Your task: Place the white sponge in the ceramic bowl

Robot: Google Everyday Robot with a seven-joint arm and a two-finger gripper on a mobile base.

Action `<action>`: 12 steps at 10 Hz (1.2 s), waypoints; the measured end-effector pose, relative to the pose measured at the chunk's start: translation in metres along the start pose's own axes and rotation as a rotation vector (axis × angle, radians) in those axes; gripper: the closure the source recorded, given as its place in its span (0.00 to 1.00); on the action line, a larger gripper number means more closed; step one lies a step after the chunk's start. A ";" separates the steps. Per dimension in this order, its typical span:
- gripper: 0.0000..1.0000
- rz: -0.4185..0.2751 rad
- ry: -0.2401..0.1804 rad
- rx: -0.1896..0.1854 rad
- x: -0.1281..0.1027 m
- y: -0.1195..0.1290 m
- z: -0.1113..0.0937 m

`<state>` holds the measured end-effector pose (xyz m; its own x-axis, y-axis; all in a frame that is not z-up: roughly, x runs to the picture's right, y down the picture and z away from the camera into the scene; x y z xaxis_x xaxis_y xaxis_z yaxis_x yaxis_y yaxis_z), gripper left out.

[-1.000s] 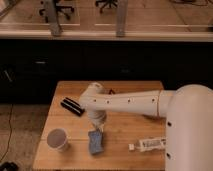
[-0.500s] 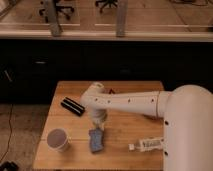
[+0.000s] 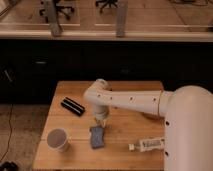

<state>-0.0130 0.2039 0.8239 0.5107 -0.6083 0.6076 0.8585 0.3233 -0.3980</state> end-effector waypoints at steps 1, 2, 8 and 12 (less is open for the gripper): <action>0.89 0.005 -0.002 0.003 0.007 0.006 -0.002; 0.88 0.011 -0.004 0.004 0.012 0.011 -0.001; 0.40 -0.013 -0.021 0.009 0.007 0.013 0.010; 0.53 -0.023 -0.026 0.016 0.009 0.009 0.010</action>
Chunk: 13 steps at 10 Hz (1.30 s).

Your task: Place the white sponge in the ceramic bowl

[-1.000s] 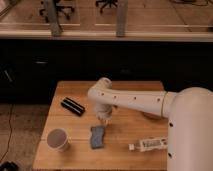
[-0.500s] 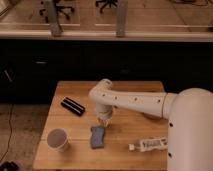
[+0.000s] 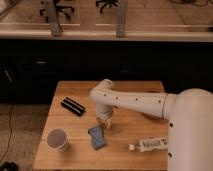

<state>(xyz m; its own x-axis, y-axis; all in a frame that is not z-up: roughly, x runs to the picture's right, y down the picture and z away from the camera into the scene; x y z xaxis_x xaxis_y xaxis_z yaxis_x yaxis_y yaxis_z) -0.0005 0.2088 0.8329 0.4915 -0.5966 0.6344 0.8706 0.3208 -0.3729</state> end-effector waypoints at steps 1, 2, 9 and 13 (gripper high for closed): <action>0.60 -0.008 0.000 -0.001 0.000 -0.001 0.000; 0.69 -0.012 -0.001 0.002 0.000 -0.004 -0.001; 0.35 -0.041 -0.014 0.002 0.001 0.004 0.004; 0.56 -0.045 -0.007 0.009 0.003 0.009 -0.020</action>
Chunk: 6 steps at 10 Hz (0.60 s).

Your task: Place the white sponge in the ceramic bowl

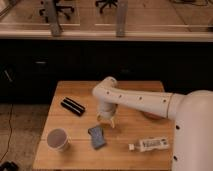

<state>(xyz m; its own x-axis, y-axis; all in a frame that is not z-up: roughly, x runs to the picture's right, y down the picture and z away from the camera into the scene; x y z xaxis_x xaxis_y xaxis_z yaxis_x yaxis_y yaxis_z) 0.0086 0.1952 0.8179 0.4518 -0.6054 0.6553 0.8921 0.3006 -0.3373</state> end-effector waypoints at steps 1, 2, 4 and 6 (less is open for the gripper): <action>0.59 -0.006 -0.003 -0.005 -0.002 0.000 0.001; 0.58 -0.016 -0.008 -0.012 -0.007 0.000 0.006; 0.38 -0.041 -0.009 -0.024 -0.021 0.001 0.015; 0.22 -0.049 -0.012 -0.021 -0.021 -0.005 0.013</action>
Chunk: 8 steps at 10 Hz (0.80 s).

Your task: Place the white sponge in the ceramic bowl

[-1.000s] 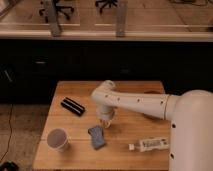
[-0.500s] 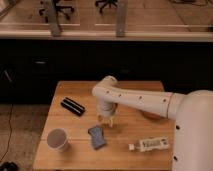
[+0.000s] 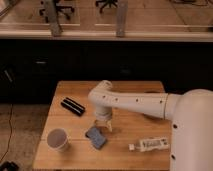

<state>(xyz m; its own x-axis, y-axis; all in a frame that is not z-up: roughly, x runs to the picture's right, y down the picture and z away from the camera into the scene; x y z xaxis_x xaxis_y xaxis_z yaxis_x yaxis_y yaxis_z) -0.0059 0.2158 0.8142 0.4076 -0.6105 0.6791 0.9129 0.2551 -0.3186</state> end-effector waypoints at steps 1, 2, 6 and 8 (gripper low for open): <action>0.20 -0.001 -0.001 -0.001 0.003 0.004 0.003; 0.25 -0.001 -0.002 -0.001 0.005 0.009 0.004; 0.20 -0.029 -0.011 -0.018 -0.013 0.006 0.010; 0.20 -0.049 -0.015 -0.031 -0.024 -0.004 0.012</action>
<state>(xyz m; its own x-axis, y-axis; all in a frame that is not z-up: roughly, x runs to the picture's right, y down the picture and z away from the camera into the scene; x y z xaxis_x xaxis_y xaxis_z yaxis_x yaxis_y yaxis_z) -0.0193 0.2381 0.8076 0.3629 -0.6104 0.7041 0.9308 0.2017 -0.3049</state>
